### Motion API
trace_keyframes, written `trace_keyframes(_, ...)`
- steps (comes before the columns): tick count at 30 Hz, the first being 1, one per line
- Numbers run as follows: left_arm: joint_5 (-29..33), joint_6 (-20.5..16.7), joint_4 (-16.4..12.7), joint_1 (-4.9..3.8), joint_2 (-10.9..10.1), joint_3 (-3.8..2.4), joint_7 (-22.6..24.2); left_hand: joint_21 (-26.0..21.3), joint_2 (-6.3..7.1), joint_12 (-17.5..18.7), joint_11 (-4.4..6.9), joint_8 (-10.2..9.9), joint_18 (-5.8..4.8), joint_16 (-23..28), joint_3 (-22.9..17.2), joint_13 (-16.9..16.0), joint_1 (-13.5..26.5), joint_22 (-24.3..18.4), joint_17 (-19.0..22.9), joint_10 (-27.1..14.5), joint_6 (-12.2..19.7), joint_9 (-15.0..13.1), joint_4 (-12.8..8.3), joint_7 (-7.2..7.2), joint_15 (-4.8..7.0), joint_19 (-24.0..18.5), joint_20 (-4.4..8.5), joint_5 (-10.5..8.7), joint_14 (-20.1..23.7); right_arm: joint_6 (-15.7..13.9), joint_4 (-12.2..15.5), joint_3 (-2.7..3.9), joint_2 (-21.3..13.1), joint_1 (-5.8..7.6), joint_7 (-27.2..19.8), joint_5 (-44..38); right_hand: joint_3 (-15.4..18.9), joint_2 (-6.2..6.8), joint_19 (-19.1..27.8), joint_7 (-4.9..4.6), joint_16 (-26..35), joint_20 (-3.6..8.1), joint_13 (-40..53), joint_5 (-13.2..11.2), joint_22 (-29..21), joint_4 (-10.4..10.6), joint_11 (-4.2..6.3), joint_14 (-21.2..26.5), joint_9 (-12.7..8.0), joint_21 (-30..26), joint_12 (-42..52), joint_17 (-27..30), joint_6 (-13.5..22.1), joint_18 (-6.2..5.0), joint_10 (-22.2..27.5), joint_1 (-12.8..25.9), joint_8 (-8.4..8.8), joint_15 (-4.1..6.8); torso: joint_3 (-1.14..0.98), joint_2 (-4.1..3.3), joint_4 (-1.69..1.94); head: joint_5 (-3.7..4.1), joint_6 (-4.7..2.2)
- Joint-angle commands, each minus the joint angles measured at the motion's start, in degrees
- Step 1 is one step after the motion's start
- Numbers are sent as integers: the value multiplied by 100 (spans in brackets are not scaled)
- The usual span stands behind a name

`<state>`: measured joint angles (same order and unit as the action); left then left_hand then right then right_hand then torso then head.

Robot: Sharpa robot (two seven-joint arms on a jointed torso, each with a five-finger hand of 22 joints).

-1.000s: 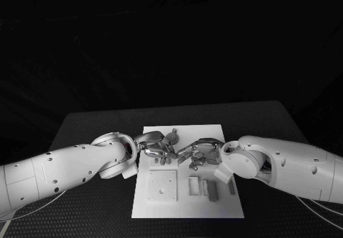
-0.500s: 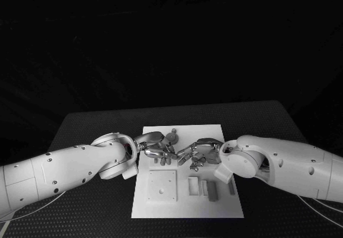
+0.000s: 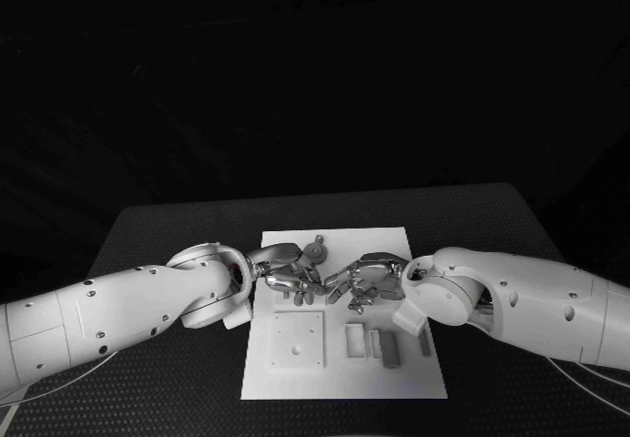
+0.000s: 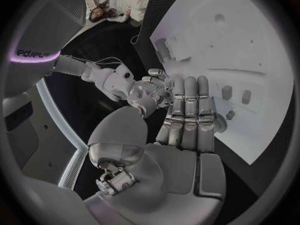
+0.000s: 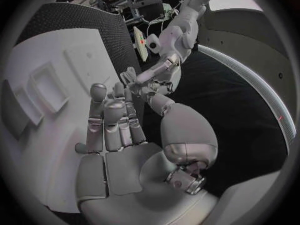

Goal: Assemble the parts on the task board

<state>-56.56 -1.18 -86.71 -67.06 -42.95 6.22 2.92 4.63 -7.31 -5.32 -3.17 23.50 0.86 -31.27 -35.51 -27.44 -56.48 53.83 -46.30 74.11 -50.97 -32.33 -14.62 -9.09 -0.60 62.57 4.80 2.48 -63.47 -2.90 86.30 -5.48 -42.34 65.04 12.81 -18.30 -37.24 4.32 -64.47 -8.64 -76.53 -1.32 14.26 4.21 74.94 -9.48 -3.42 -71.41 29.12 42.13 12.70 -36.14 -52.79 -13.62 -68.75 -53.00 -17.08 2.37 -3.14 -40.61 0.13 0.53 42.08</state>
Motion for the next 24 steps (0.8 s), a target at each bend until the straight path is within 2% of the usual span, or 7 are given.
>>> trace_keyframes(1,-188,227,-9,-3,13,-2,26,21,-7,-16,-5,20,-40,24,-29,-10,-43,6,-8,29,-212,-10,-9,158,-7,34,3,36,-41,161,10,1,0,-2,-90,23,20,20,-20,-18,35,41,48,11,20,28,34,44,11,-39,33,-9,-20,-138,-270,89,-21,96,-2,1,0,1,2)
trace_keyframes(7,-273,258,-12,-3,21,-2,24,20,-6,-15,-4,22,-41,26,-33,-10,-48,7,-10,30,-214,-14,-9,159,-6,33,4,35,-41,157,10,1,1,-2,-133,27,29,39,-25,3,49,50,182,14,28,58,69,41,38,-58,100,-12,-33,-138,-329,137,-39,129,0,0,0,3,10)
trace_keyframes(14,-271,225,-11,-3,19,-2,25,20,-5,-14,-4,24,-42,27,-34,-11,-50,8,-13,30,-216,-17,-9,160,-6,32,4,35,-41,240,9,1,11,-2,-96,-66,-7,-159,-30,46,63,59,405,13,52,-107,115,35,98,-72,196,-21,-99,-138,-377,23,-94,176,2,1,1,10,17)
trace_keyframes(17,-253,222,-11,-3,20,-2,26,20,-5,-13,-4,24,-42,28,-35,-11,-50,8,-14,30,-216,-19,-8,160,-6,33,4,35,-41,267,9,1,13,-2,-59,-157,-4,-207,-27,49,69,53,506,13,63,-209,120,35,122,-80,217,-27,-102,-138,-355,-4,-101,179,3,1,0,12,18)
trace_keyframes(24,-230,221,-12,-3,17,-2,26,20,-5,-13,-4,25,-43,29,-36,-12,-51,9,-16,32,-217,-22,-5,160,-6,33,4,35,-43,284,0,1,21,-2,-2,-355,3,-159,-34,46,77,50,627,15,73,-340,118,33,144,-90,225,-34,-87,-138,-313,-27,-95,179,3,-1,2,16,23)
